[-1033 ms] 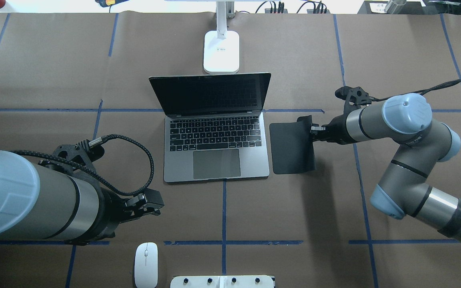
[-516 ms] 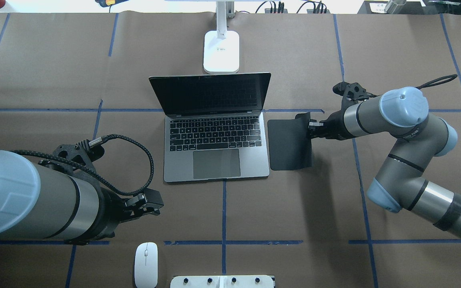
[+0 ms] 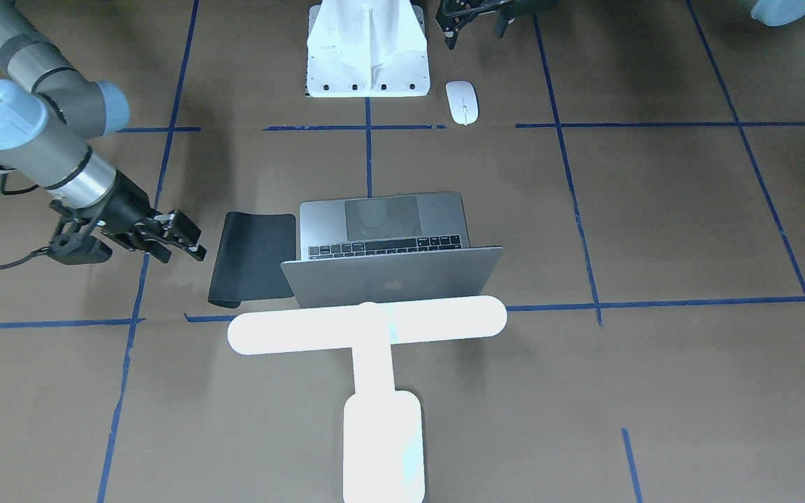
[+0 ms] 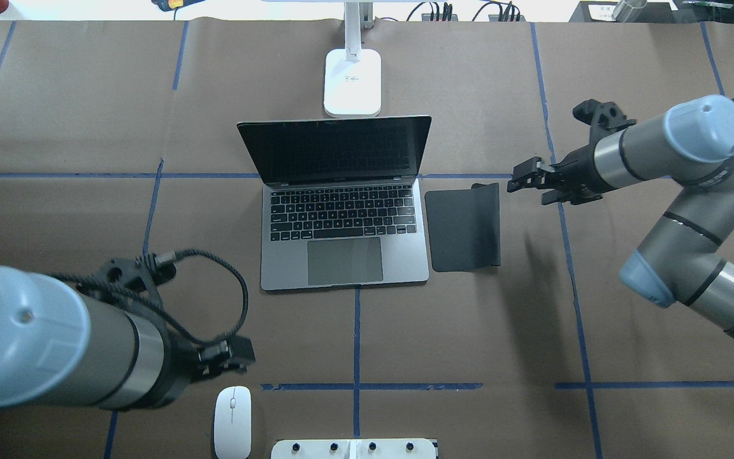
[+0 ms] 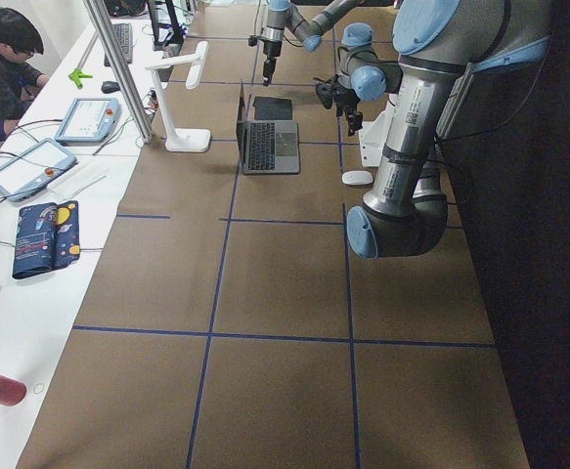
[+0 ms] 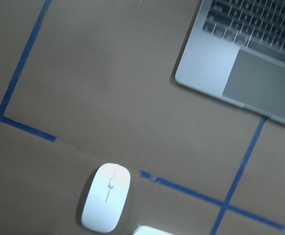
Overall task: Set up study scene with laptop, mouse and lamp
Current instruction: 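Grasp the white mouse with the left gripper while the right arm withdraws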
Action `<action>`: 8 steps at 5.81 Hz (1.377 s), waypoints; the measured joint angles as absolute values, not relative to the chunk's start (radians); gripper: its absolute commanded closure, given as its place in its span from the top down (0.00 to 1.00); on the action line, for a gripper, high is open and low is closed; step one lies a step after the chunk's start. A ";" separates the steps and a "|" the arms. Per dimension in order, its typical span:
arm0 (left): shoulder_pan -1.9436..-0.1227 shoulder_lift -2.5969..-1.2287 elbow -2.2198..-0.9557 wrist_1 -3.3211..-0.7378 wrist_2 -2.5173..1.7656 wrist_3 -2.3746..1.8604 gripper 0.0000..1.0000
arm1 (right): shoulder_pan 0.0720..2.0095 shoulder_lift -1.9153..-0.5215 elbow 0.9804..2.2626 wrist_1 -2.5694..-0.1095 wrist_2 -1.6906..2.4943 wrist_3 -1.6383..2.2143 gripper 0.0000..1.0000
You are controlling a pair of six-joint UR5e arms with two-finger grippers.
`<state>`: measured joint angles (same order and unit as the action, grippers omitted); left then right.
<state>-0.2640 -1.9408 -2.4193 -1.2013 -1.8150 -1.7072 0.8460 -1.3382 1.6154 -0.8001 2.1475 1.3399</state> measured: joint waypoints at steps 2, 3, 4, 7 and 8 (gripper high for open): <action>-0.178 -1.902 -2.353 -1.275 -1.750 -1.642 1.00 | 0.902 -1.397 1.643 -0.864 2.162 1.211 1.00; -0.163 -1.862 -2.277 -1.420 -1.734 -1.637 1.00 | 0.927 -1.415 1.696 -0.976 2.163 1.111 1.00; -0.158 -1.818 -2.224 -1.543 -1.729 -1.639 1.00 | 0.956 -1.421 1.781 -1.151 2.163 1.001 1.00; -0.146 -1.786 -2.143 -1.622 -1.729 -1.643 1.00 | 1.064 -1.413 2.012 -1.667 2.164 0.683 1.00; -0.137 -1.789 -2.121 -1.623 -1.729 -1.644 1.00 | 1.101 -1.412 2.038 -1.754 2.165 0.606 1.00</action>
<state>-0.1372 -1.7889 -2.1206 -1.6231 -1.7292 -1.6439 1.1009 -1.4121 2.0377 -1.7544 2.1647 0.6056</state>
